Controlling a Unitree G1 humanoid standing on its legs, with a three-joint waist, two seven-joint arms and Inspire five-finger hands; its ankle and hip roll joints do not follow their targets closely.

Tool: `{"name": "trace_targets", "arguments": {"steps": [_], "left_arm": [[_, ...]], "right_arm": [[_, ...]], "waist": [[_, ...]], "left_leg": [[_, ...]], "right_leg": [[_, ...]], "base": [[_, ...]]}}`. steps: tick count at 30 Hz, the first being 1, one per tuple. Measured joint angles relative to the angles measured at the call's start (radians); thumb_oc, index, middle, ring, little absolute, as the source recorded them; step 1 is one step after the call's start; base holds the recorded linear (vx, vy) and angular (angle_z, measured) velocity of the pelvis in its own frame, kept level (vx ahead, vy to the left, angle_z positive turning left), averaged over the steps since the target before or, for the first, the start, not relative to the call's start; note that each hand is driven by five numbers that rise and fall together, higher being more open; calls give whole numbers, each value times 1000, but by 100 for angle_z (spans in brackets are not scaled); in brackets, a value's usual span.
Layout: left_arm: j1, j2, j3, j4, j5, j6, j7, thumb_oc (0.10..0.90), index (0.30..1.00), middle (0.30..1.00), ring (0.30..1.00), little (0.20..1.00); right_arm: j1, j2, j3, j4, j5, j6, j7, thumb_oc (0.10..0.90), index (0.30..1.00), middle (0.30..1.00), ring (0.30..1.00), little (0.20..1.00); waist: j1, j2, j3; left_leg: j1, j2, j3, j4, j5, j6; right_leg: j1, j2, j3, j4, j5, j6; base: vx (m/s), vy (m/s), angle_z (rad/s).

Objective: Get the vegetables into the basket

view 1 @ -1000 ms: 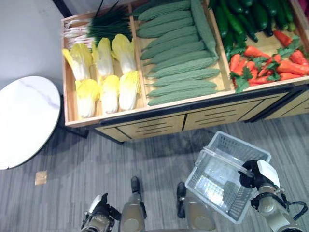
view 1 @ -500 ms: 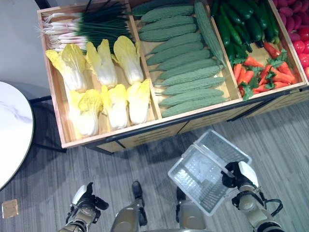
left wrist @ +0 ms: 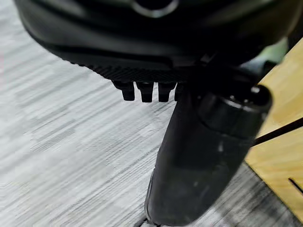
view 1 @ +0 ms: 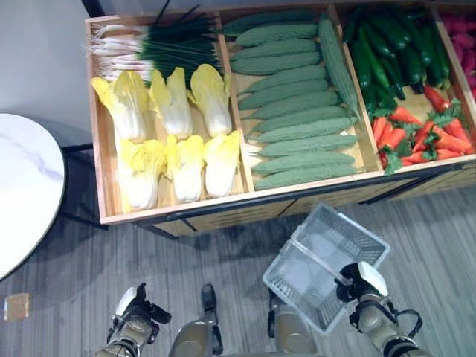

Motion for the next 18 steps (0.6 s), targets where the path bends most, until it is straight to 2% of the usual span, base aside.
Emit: {"name": "trace_targets", "arguments": {"steps": [4, 6, 10, 11, 12, 14, 15, 16, 18], "left_arm": [[8, -7, 22, 0, -5, -1, 0, 900, 1000, 1000, 1000, 1000], [5, -18, 46, 0, -24, -3, 3, 900, 1000, 1000, 1000, 1000], [8, -71, 106, 4, -90, -5, 17, 900, 1000, 1000, 1000, 1000], [9, -105, 244, 24, -154, -17, 36, 900, 1000, 1000, 1000, 1000], [14, -122, 304, 45, -202, -15, 65, 900, 1000, 1000, 1000, 1000], [27, -121, 364, 79, -286, -13, 97, 900, 1000, 1000, 1000, 1000], [32, -115, 532, 109, -385, -26, 156, 900, 1000, 1000, 1000, 1000], [31, -106, 588, 121, -441, -28, 186, 900, 1000, 1000, 1000, 1000], [40, -73, 631, 145, -530, -41, 243, 900, 1000, 1000, 1000, 1000]], "right_arm": [[4, -3, -27, 54, 1, 13, 1, 400, 300, 300, 300, 300], [7, -4, -45, 77, 1, 15, 1, 400, 300, 300, 300, 300], [32, -8, -88, 163, 6, 20, -7, 400, 300, 300, 300, 300], [44, 3, -111, 203, 6, 16, -7, 400, 300, 300, 300, 300], [50, 7, -116, 226, 8, 25, -6, 400, 300, 300, 300, 300], [69, 5, -122, 247, 11, 25, -16, 400, 300, 300, 300, 300], [80, 7, -124, 271, 15, 31, -21, 400, 300, 300, 300, 300], [80, 7, -124, 280, 15, 36, -21, 400, 300, 300, 300, 300], [90, 7, -123, 292, 15, 42, -21, 400, 300, 300, 300, 300]], "waist": [[-1, 6, 0], [-4, 11, 1], [9, 52, -15], [13, 68, -22], [12, 81, -35], [12, 104, -54], [11, 118, -67], [10, 118, -71], [9, 114, -95]], "left_leg": [[6, 49, -19, 3, 2, -20], [9, 58, -32, 4, 5, -32], [17, 70, -57, 4, 4, -41], [31, 71, -65, 3, 2, -43], [45, 71, -66, 1, -1, -47], [48, 73, -66, 1, -5, -50], [60, 74, -64, 1, -9, -56], [67, 75, -63, 1, -10, -57], [67, 77, -62, 1, -13, -60]], "right_leg": [[34, 45, -33, -25, -4, -35], [45, 54, -47, -25, -11, -46], [68, 62, -76, -26, -32, -47], [87, 63, -84, -26, -34, -52], [101, 64, -86, -25, -38, -56], [105, 65, -87, -26, -46, -49], [114, 66, -86, -26, -43, -55], [121, 67, -85, -26, -43, -56], [120, 69, -84, -26, -48, -54]], "base": [[37, -134, 14], [32, -89, 19], [48, -94, 20], [50, -48, 13], [39, -32, 10], [70, -31, 0], [74, -17, -3], [35, -3, -4], [46, 10, -2]]}}
